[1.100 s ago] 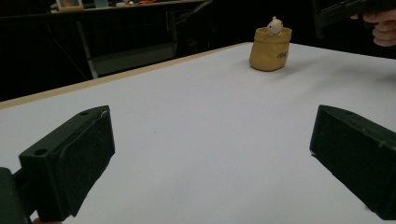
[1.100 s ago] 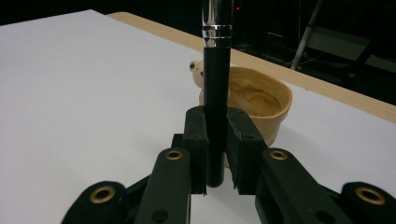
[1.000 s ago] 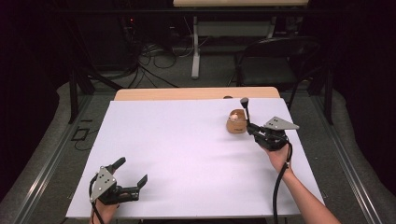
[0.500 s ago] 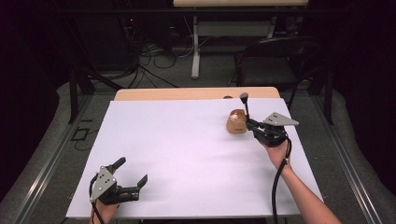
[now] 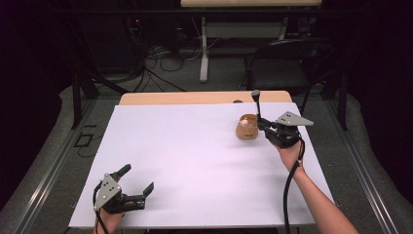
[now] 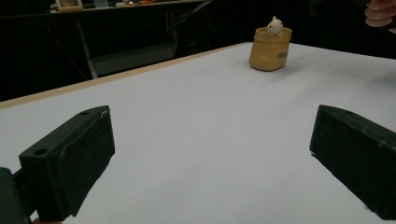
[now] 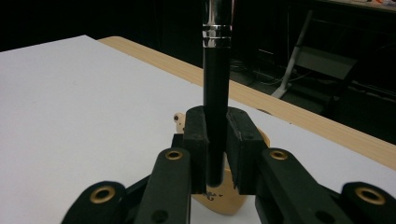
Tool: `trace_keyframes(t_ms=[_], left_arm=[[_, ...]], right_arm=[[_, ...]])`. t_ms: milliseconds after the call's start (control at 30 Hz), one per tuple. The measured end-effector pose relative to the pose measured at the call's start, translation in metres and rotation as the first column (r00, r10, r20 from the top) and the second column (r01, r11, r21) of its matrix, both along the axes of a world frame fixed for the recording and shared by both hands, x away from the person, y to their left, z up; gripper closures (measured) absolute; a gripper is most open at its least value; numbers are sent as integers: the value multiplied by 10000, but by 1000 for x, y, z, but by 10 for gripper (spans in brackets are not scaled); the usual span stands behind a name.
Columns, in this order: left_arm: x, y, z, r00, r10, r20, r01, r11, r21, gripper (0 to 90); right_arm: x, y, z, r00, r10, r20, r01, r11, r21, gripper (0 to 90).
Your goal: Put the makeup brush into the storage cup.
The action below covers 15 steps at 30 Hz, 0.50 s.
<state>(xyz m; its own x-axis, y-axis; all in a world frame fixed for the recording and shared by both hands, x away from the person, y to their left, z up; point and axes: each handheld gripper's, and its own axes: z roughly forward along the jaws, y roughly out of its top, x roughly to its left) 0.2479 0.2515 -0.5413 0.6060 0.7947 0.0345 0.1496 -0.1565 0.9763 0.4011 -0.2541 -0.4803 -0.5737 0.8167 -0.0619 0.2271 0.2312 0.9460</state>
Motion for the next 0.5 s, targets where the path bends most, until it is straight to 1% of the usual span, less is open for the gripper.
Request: trace_keyframes(t_ms=[300, 367, 500], left_arm=[[0, 0, 0, 10000, 11, -19, -11, 10000, 4, 0], [0, 0, 0, 10000, -7, -12, 7, 10000, 36, 0], [0, 0, 0, 10000, -18, -19, 18, 10000, 33, 0]], right_arm=[[8, -2, 5, 9999, -113, 76, 112, 9999, 102, 794], [9, -2, 6, 9998, -153, 159, 152, 9999, 52, 793], [13, 0, 4, 9998, -172, 136, 174, 9998, -116, 793]])
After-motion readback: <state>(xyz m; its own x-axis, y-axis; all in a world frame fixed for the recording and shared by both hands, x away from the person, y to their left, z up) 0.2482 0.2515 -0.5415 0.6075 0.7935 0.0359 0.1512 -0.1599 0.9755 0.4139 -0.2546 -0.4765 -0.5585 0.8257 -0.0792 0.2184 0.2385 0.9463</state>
